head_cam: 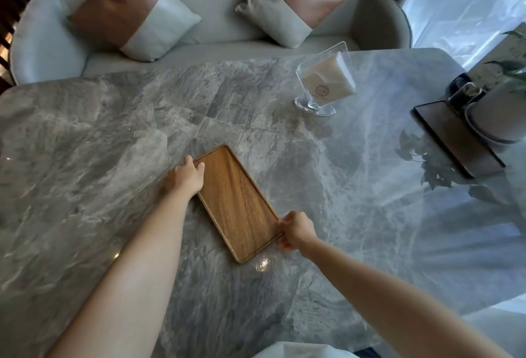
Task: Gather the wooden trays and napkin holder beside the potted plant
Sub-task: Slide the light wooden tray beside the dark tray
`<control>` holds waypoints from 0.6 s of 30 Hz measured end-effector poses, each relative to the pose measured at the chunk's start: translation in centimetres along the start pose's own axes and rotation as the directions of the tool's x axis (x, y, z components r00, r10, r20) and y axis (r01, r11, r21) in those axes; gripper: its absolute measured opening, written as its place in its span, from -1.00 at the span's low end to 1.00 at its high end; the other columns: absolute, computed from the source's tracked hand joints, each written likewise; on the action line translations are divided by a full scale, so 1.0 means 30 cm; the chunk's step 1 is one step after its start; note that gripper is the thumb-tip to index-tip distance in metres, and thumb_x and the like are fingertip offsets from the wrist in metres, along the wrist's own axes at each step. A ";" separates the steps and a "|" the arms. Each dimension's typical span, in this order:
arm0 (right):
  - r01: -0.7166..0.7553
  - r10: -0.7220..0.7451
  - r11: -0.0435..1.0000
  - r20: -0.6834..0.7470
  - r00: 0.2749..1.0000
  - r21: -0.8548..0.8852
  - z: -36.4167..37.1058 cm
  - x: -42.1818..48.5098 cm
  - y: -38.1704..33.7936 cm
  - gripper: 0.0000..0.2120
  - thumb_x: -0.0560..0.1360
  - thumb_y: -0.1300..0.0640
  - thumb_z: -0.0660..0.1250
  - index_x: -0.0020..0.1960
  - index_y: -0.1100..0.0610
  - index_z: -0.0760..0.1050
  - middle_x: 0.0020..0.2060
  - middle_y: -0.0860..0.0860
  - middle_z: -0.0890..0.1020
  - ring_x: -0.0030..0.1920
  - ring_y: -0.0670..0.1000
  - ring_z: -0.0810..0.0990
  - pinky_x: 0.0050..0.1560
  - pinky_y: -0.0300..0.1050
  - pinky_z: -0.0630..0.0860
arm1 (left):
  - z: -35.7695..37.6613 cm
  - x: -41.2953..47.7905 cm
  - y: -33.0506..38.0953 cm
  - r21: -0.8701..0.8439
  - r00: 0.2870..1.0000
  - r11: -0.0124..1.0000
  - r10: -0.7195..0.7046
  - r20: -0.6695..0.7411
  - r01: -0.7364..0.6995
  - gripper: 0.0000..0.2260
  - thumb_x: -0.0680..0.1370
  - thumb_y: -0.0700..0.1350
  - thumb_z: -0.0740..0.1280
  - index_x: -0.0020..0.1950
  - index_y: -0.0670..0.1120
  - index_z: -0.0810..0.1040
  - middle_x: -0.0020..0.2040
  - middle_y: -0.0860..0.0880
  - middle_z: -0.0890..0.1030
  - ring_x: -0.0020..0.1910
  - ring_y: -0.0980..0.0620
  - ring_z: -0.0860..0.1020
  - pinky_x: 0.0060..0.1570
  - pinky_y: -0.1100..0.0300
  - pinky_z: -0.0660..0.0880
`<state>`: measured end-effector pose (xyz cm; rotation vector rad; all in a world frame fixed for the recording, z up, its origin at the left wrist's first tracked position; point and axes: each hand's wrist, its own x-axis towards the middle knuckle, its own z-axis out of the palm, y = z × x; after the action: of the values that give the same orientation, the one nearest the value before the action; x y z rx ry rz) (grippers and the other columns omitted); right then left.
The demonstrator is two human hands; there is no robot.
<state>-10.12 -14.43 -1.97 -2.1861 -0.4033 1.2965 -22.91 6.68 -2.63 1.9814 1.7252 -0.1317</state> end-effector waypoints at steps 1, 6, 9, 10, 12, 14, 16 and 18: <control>0.009 -0.009 1.000 -0.008 1.000 0.020 -0.018 -0.001 0.002 -0.80 0.54 0.22 0.18 -0.26 0.15 0.39 -0.42 0.12 0.55 -0.50 0.02 0.54 -0.33 -0.02 0.62 | -0.001 -0.006 0.020 -0.023 1.000 1.000 0.002 0.002 -0.002 -0.58 0.63 0.02 0.03 0.39 -0.21 0.24 0.30 -0.37 0.42 0.29 -0.32 0.40 0.25 -0.14 0.36; 0.052 -0.048 0.993 -0.044 0.998 0.108 -0.134 -0.007 0.011 -0.86 0.55 0.21 0.17 -0.19 0.17 0.38 -0.43 0.10 0.52 -0.53 -0.01 0.50 -0.54 -0.16 0.54 | -0.018 -0.035 0.135 0.000 0.997 0.999 0.045 -0.061 -0.045 -0.60 0.63 0.04 0.02 0.36 -0.19 0.27 0.26 -0.36 0.45 0.25 -0.33 0.43 0.25 -0.14 0.35; 0.077 -0.068 0.986 -0.063 0.996 0.151 -0.219 -0.007 0.025 -0.82 0.56 0.20 0.16 -0.23 0.14 0.35 -0.45 0.09 0.51 -0.52 -0.01 0.49 -0.57 -0.21 0.51 | -0.020 -0.053 0.222 0.002 0.993 0.997 0.071 -0.093 -0.071 -0.62 0.63 0.05 0.01 0.29 -0.18 0.33 0.22 -0.35 0.49 0.22 -0.32 0.46 0.21 -0.11 0.39; 0.086 -0.075 0.983 -0.072 0.995 0.163 -0.250 -0.007 0.032 -0.81 0.56 0.21 0.16 -0.23 0.14 0.35 -0.45 0.09 0.51 -0.53 -0.01 0.48 -0.58 -0.21 0.49 | -0.019 -0.063 0.258 -0.017 0.992 0.996 0.080 -0.095 -0.082 -0.63 0.63 0.04 0.02 0.28 -0.19 0.33 0.22 -0.35 0.48 0.22 -0.31 0.45 0.21 -0.11 0.38; 0.107 -0.089 0.976 -0.096 0.991 0.191 -0.315 -0.005 0.047 -0.82 0.56 0.22 0.16 -0.22 0.16 0.35 -0.46 0.10 0.50 -0.54 -0.01 0.47 -0.60 -0.21 0.46 | -0.012 -0.080 0.333 -0.026 0.990 0.995 0.095 -0.104 -0.099 -0.63 0.63 0.04 0.01 0.26 -0.19 0.34 0.22 -0.35 0.48 0.21 -0.31 0.46 0.20 -0.10 0.39; 0.124 -0.099 0.970 -0.125 0.987 0.207 -0.386 -0.001 0.063 -0.81 0.55 0.22 0.17 -0.24 0.14 0.34 -0.47 0.10 0.51 -0.53 0.00 0.48 -0.58 -0.20 0.46 | 0.000 -0.097 0.413 -0.019 0.988 0.994 0.108 -0.114 -0.111 -0.63 0.63 0.05 0.01 0.26 -0.18 0.34 0.21 -0.34 0.50 0.20 -0.30 0.47 0.18 -0.10 0.40; 0.133 -0.103 0.969 -0.149 0.983 0.208 -0.463 0.008 0.079 -0.80 0.55 0.21 0.18 -0.25 0.13 0.33 -0.47 0.10 0.51 -0.52 0.00 0.48 -0.56 -0.19 0.46 | 0.019 -0.111 0.493 -0.026 0.985 0.992 0.124 -0.117 -0.127 -0.63 0.63 0.04 0.02 0.27 -0.19 0.34 0.21 -0.34 0.50 0.20 -0.29 0.48 0.17 -0.09 0.40; 0.142 -0.108 0.968 -0.166 0.980 0.208 -0.546 0.018 0.097 -0.84 0.55 0.20 0.18 -0.22 0.16 0.35 -0.47 0.10 0.51 -0.51 0.01 0.49 -0.55 -0.19 0.47 | 0.041 -0.128 0.581 -0.018 0.982 0.989 0.147 -0.118 -0.150 -0.62 0.63 0.05 0.02 0.28 -0.18 0.34 0.22 -0.33 0.51 0.21 -0.30 0.48 0.19 -0.10 0.40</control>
<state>4.37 -21.57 2.03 -2.0237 -0.3161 1.0444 -6.78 1.54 3.16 2.1266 1.6328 0.0596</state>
